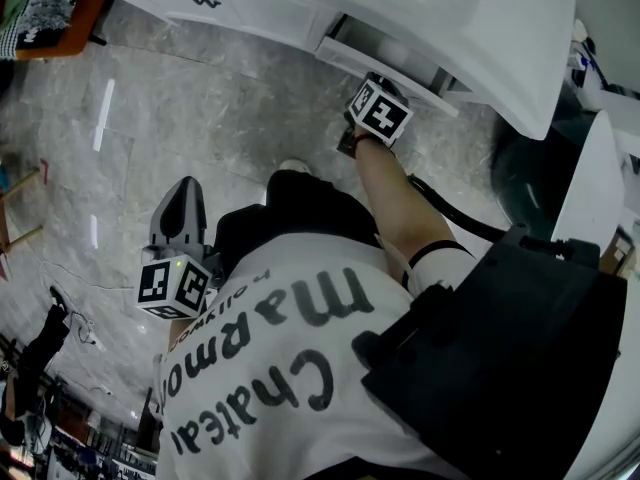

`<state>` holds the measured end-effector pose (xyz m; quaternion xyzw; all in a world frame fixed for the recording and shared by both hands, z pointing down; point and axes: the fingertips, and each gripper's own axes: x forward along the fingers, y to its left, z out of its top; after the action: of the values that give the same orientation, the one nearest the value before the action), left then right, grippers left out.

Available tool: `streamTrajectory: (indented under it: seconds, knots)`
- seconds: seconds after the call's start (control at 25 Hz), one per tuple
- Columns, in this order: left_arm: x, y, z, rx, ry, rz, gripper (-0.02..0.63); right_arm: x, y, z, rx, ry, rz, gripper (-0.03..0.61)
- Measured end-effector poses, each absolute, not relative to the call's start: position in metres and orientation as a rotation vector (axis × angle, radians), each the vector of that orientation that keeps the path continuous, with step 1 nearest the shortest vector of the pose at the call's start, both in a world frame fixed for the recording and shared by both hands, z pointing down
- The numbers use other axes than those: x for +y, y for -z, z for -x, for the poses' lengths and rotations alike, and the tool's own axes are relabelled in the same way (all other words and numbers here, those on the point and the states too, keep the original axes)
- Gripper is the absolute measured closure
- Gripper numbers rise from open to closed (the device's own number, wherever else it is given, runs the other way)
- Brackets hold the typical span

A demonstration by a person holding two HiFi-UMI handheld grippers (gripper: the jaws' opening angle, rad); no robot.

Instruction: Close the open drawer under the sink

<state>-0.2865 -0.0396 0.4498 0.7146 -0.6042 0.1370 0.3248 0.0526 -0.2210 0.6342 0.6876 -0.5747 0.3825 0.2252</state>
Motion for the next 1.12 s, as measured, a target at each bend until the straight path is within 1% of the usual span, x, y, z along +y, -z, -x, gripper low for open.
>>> streamTrajectory:
  seconds: [1.12]
  knots:
    - [-0.047, -0.468, 0.28, -1.56, -0.342, -1.883, 0.604, -0.243, -0.633, -0.059, -1.632, -1.017, -1.92, 0.448]
